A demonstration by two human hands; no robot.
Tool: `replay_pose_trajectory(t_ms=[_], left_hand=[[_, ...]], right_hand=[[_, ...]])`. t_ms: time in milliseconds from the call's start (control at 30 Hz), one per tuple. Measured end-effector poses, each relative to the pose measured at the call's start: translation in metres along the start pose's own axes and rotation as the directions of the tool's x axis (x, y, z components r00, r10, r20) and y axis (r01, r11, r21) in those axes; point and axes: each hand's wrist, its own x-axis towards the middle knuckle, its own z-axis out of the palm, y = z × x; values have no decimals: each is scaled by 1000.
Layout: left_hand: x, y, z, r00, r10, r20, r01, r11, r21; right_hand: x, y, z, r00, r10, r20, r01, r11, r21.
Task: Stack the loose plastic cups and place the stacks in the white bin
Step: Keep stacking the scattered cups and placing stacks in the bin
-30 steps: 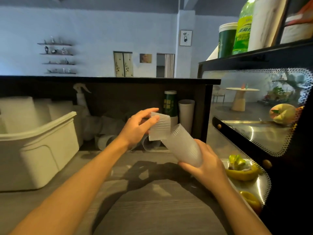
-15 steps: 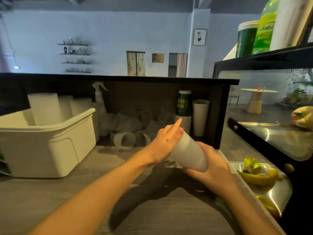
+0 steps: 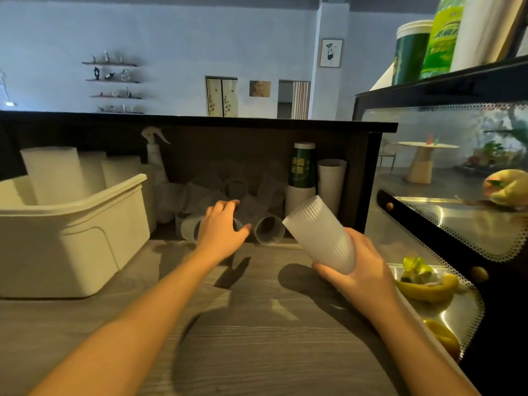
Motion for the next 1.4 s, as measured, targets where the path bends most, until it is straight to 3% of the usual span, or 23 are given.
replay_pose_trajectory(t_ms=[100, 267, 400, 533, 633, 733, 933, 1067, 1167, 1400], left_hand=[[11, -10, 3, 998, 4, 70, -22, 964, 265], [24, -16, 13, 993, -2, 118, -55, 877, 478], [27, -15, 22, 992, 7, 128, -80, 815, 574], [23, -16, 26, 993, 106, 52, -116, 799, 590], [18, -16, 21, 992, 121, 29, -121, 900, 418], [12, -13, 10, 999, 40, 9, -40, 999, 31], [-1, -11, -35, 995, 49, -89, -77, 937, -341], [-16, -6, -71, 994, 108, 10, -81, 798, -597], [-28, 2, -100, 982, 176, 71, -87, 750, -656], [-51, 0, -130, 960, 241, 144, -138, 851, -506]], right_hand=[[-1, -1, 1, 1000, -1, 5, 1, 1000, 10], [0, -1, 3, 1000, 12, 13, -12, 1000, 11], [1, 0, 4, 1000, 10, 25, -10, 1000, 10], [2, 1, 4, 1000, 4, 18, -4, 1000, 20], [2, 1, 5, 1000, 6, 25, -6, 1000, 9], [2, 1, 4, 1000, 8, 21, -8, 1000, 6], [2, -3, -1, 998, -10, 69, 11, 1000, -18], [2, -17, -3, 978, -69, 197, 86, 993, -77], [1, -32, 0, 959, -145, 243, 168, 983, -77], [4, -60, 12, 936, -254, 245, 273, 961, -49]])
